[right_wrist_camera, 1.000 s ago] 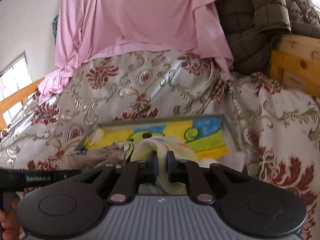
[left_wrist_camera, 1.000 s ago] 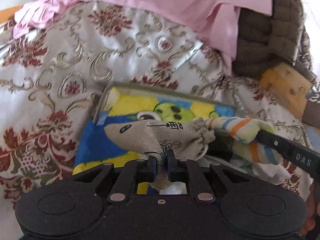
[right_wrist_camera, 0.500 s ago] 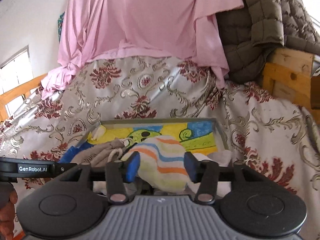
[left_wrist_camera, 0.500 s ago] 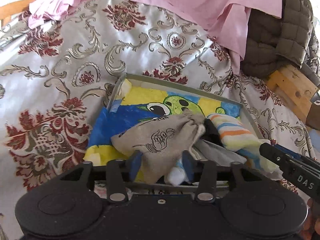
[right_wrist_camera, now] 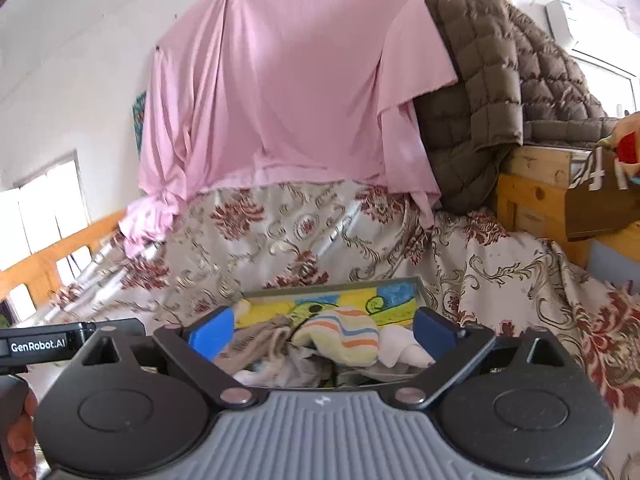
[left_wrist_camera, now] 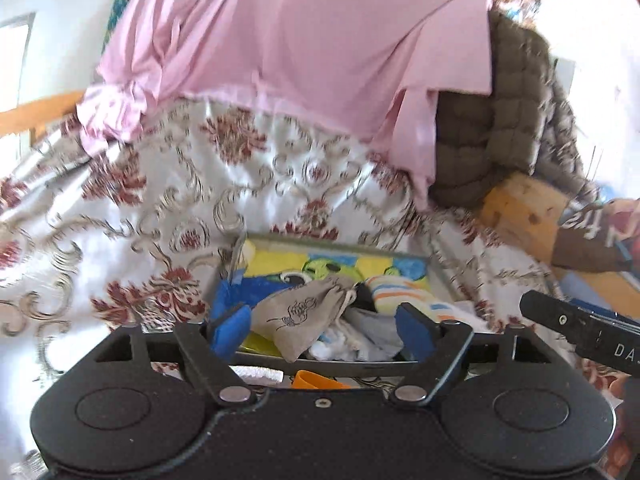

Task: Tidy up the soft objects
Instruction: 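Lower the pouch into the tray with left tool while right tool releases the sock there, then withdraw both open tools from the tray toward the items beside it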

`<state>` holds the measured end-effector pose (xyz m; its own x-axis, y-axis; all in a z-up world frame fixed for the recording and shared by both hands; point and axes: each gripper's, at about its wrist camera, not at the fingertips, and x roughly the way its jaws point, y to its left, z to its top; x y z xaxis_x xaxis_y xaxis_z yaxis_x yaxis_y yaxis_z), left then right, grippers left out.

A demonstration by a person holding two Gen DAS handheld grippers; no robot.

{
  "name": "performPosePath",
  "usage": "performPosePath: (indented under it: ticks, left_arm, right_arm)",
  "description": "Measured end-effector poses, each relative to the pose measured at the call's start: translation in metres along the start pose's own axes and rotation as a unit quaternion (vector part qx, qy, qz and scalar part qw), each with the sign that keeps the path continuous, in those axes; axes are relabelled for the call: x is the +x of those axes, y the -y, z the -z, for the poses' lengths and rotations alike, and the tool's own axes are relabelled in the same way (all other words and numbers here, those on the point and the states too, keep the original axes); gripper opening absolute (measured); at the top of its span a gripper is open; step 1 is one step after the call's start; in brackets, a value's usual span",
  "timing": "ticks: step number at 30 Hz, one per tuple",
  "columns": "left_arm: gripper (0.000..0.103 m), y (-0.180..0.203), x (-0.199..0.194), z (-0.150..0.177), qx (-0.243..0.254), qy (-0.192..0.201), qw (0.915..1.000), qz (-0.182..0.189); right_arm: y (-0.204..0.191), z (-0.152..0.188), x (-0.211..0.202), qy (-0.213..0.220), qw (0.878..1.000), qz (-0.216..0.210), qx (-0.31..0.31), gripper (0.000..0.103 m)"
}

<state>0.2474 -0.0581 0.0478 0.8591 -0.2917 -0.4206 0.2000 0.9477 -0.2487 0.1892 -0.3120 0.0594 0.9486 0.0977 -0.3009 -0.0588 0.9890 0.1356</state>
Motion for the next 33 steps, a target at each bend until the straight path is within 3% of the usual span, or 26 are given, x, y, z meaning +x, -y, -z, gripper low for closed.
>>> performPosePath:
  ticks: [10, 15, 24, 33]
  left_arm:
    - [0.101, 0.007, -0.087, 0.008, 0.004, 0.053, 0.9985, 0.013]
    - [0.102, 0.005, -0.116, 0.022, 0.021, 0.069, 0.9974, 0.009]
    - [0.102, -0.009, -0.133, 0.064, 0.028, 0.041, 0.9987, -0.007]
    - [0.102, -0.018, -0.13, 0.098, 0.034, 0.009, 0.9992, -0.018]
  right_arm:
    - [-0.021, 0.008, -0.075, 0.033, 0.999, 0.012, 0.008, 0.103]
    - [-0.025, 0.029, -0.099, 0.039, 0.999, 0.03, 0.024, 0.103]
    - [-0.033, 0.078, -0.11, 0.025, 0.998, 0.059, 0.023, 0.103]
    - [-0.032, 0.107, -0.105, -0.016, 0.998, 0.056, 0.021, 0.103]
